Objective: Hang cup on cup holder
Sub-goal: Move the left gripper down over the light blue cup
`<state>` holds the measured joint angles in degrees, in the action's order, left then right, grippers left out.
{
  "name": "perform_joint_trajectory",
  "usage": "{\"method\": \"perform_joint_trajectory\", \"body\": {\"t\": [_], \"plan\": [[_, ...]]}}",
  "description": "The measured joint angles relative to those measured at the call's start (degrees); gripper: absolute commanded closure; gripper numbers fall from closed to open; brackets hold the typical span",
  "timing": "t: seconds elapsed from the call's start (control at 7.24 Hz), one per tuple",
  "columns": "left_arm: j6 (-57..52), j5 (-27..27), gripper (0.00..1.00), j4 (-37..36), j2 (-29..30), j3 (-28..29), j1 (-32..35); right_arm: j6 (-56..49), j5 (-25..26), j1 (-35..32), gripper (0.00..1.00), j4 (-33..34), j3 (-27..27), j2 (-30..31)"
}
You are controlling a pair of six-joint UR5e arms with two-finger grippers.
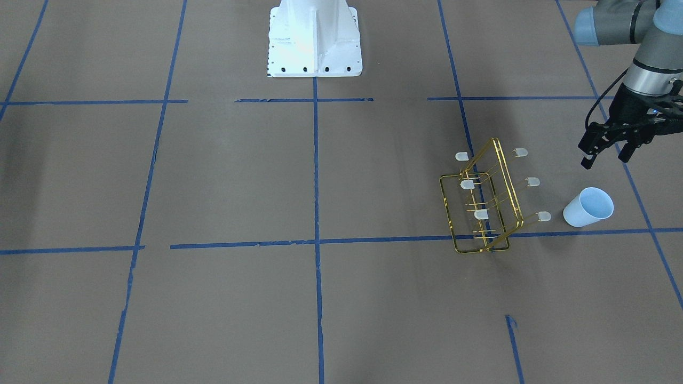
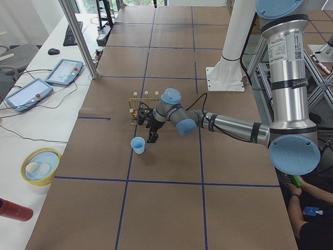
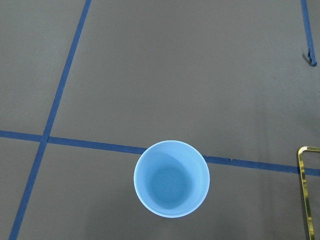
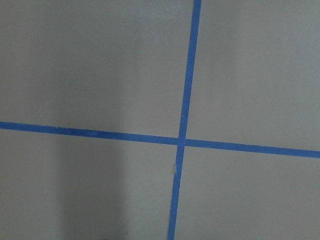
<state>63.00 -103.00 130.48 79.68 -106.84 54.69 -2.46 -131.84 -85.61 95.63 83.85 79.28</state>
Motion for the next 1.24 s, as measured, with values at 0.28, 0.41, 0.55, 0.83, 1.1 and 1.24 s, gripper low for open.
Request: {"method": "perform_joint_trajectory", "body": {"t": [0.28,0.41,0.55,0.83,1.1,1.24], "plan": [[6.32,7.61,0.0,4.39,-1.81,0.31,-4.01,0.0,0.0,0.0,0.0,0.0,0.0,0.0],[8.41,11.47,0.0,7.5,-2.68,1.0,-5.36,0.0,0.0,0.0,0.0,0.0,0.0,0.0],[10.9,15.52,0.0,10.85,-3.23,2.36,-6.75,0.0,0.0,0.0,0.0,0.0,0.0,0.0],[15.08,24.9,0.0,14.59,-3.45,4.56,-10.5,0.0,0.0,0.0,0.0,0.0,0.0,0.0],[17.47,33.39,0.0,15.22,-3.36,5.65,-13.8,0.0,0.0,0.0,0.0,0.0,0.0,0.0],[18.87,36.99,0.0,15.16,-2.9,6.55,-15.89,0.0,0.0,0.0,0.0,0.0,0.0,0.0]]}}
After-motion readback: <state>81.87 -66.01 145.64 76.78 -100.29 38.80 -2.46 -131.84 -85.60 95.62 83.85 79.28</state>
